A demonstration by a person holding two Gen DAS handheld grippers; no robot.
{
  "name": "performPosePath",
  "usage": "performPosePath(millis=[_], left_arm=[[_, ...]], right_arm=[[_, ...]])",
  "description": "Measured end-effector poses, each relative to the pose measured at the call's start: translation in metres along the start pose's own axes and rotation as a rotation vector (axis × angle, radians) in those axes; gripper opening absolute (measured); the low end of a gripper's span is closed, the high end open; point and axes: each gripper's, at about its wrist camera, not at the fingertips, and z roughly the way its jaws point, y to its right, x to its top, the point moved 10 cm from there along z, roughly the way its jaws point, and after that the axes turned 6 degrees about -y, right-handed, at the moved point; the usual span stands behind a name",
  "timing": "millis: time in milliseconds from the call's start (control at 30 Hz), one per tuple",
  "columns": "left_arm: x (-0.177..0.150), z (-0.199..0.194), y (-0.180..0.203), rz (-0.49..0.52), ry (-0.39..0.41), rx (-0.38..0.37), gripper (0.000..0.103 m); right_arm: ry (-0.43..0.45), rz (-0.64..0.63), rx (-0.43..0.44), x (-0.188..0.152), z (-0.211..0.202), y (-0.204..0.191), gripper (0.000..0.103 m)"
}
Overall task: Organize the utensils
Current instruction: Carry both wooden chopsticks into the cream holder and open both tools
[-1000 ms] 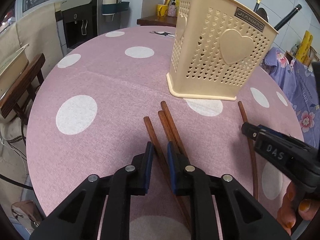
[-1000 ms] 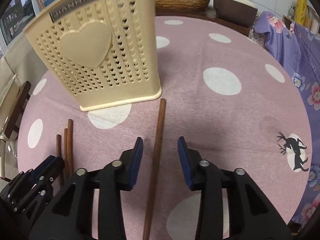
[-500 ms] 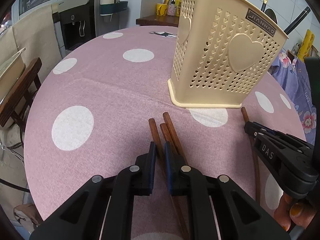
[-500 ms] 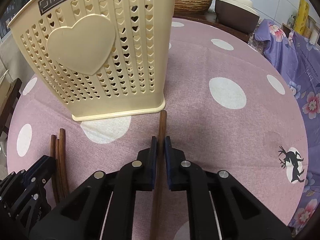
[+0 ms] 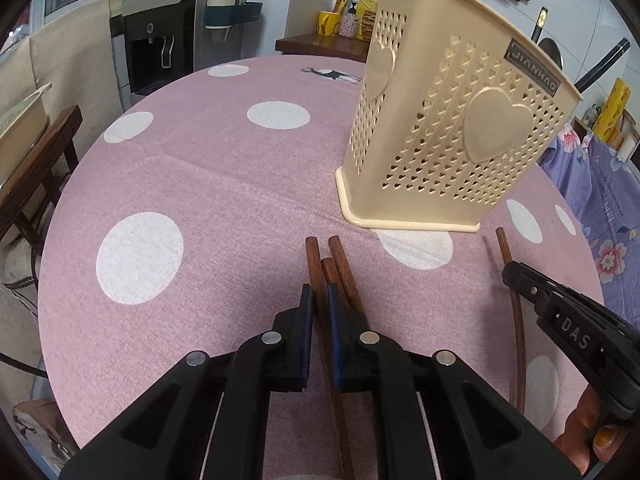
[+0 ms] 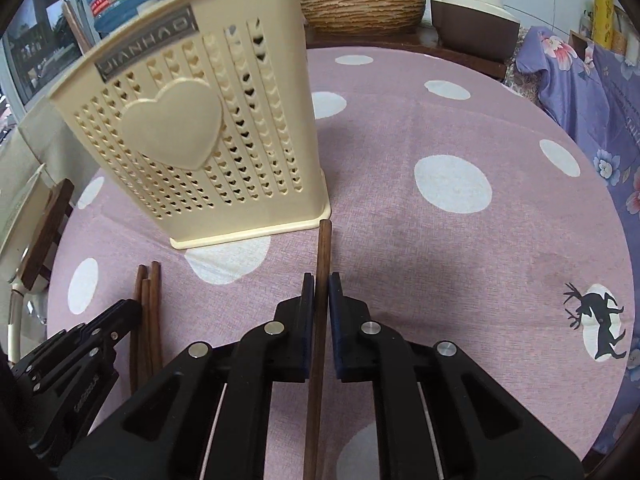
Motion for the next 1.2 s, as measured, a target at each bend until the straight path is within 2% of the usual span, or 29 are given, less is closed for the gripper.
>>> performPosePath(millis=[400, 700, 900, 1200], left_arm=[[0.026, -0.057, 0.013, 0.009, 0.136, -0.086, 0.008], [0.052, -0.121, 0.013, 0.030, 0.287, -0.121, 0.008], [0.062, -0.152, 0.013, 0.046, 0.364, -0.130, 0.007], [0.062, -0.162, 0.015, 0.052, 0.378, -0.147, 0.007]], right_arm=[[0.160, -0.062, 0.087, 0.016, -0.071, -0.012, 0.008], [0.293, -0.111, 0.114, 0.034, -0.140, -0.011, 0.008], [0.326, -0.137, 0.141, 0.041, -0.170, -0.013, 0.007], [0.337, -0.169, 0.135, 0.038, -0.177, -0.020, 0.007]])
